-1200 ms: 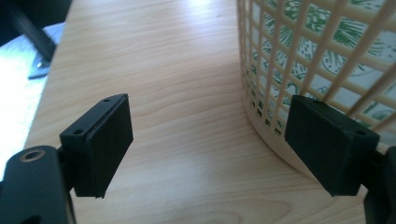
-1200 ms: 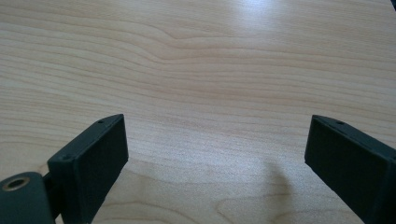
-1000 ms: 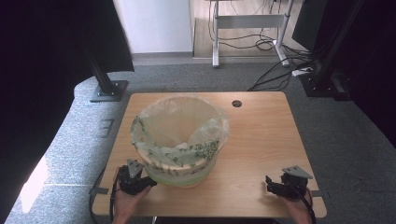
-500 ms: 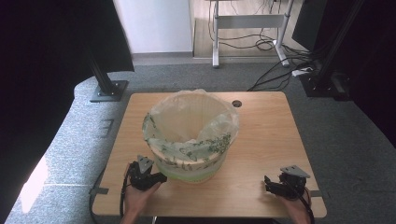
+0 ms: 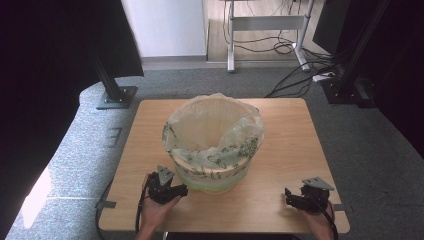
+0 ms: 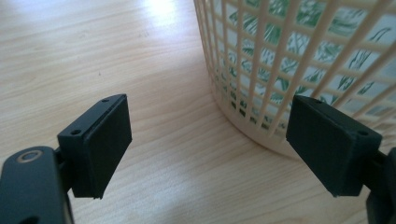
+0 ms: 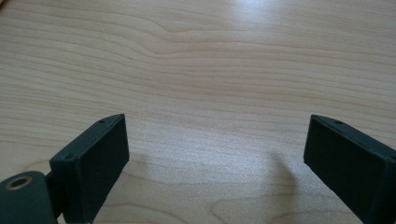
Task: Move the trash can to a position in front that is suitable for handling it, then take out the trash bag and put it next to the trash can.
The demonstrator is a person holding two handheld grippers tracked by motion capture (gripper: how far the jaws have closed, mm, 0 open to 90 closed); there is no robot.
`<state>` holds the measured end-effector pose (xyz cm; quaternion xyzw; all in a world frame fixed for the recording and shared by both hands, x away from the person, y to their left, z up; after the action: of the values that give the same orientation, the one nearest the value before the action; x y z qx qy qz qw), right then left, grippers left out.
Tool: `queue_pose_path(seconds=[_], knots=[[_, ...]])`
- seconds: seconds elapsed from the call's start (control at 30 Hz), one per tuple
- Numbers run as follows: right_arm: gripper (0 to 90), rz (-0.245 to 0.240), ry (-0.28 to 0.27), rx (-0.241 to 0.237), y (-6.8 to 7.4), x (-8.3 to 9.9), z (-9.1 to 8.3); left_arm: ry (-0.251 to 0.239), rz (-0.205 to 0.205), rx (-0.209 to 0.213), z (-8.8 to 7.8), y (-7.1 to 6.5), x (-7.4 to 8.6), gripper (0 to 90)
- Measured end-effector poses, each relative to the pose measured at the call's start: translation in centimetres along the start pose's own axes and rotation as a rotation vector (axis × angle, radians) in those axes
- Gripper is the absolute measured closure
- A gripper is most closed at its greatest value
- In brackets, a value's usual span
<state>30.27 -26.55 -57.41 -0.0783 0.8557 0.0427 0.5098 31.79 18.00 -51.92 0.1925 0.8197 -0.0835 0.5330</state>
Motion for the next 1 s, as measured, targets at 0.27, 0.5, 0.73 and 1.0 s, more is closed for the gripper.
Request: queue_pose_path(seconds=[0.27, 0.5, 0.73, 1.0], knots=[[7.5, -0.005, -0.032, -0.037, -0.1, -0.2, -0.1, 0.012, -0.049, 0.028, -0.8, 2.5, 1.0, 13.6], [7.5, 0.003, -0.090, -0.089, 0.0, -0.7, -0.5, 0.010, -0.090, 0.047, -1.4, 4.0, 1.2, 13.8], [7.5, -0.010, -0.092, -0.110, 0.1, -0.6, -0.5, -0.016, -0.113, 0.058, -2.0, 5.5, 0.5, 14.2], [8.2, -0.039, -0.079, -0.088, 0.2, -0.5, -0.3, -0.105, -0.073, 0.113, -3.5, 8.1, -2.3, 14.3]])
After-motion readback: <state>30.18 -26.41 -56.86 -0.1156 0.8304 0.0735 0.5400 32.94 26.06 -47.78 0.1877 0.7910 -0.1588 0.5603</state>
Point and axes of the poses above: each handheld gripper's, and its own axes: z roughly forward along the jaws, x roughly out of its underside, y roughly to its left, the point moved 4 cm from there along z, roughly forward along the jaws, and after that the axes turned 13 degrees about -y, right-handed, at the moved point
